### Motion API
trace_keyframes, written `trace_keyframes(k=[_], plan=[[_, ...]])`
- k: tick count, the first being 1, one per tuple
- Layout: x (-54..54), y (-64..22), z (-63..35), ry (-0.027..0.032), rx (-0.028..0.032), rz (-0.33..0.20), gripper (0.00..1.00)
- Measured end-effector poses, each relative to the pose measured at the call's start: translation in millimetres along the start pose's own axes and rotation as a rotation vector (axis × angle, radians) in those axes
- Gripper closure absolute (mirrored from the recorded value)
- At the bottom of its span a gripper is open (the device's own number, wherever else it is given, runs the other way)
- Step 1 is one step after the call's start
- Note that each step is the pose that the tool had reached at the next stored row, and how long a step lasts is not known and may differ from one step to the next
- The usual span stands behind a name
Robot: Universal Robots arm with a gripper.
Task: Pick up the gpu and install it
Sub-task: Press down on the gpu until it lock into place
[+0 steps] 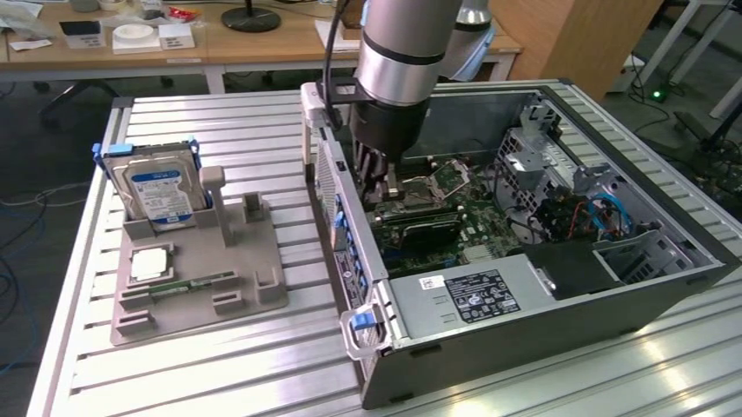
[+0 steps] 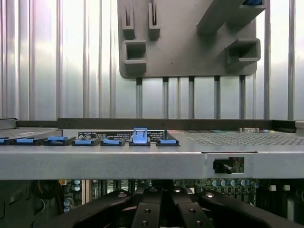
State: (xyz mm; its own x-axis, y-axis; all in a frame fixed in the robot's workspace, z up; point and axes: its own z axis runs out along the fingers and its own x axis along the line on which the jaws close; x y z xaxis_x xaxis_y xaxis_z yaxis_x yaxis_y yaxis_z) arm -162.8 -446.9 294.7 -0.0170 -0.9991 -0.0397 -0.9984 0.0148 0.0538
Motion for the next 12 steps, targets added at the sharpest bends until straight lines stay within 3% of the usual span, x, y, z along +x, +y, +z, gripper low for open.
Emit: trace_keyframes(k=[6, 12], plan=[[1.9, -1.6, 5.7, 0.0002, 0.0, 0.0, 0.89], [1.7, -9.9, 11.8, -0.0001, -0.0008, 0.0, 0.89]])
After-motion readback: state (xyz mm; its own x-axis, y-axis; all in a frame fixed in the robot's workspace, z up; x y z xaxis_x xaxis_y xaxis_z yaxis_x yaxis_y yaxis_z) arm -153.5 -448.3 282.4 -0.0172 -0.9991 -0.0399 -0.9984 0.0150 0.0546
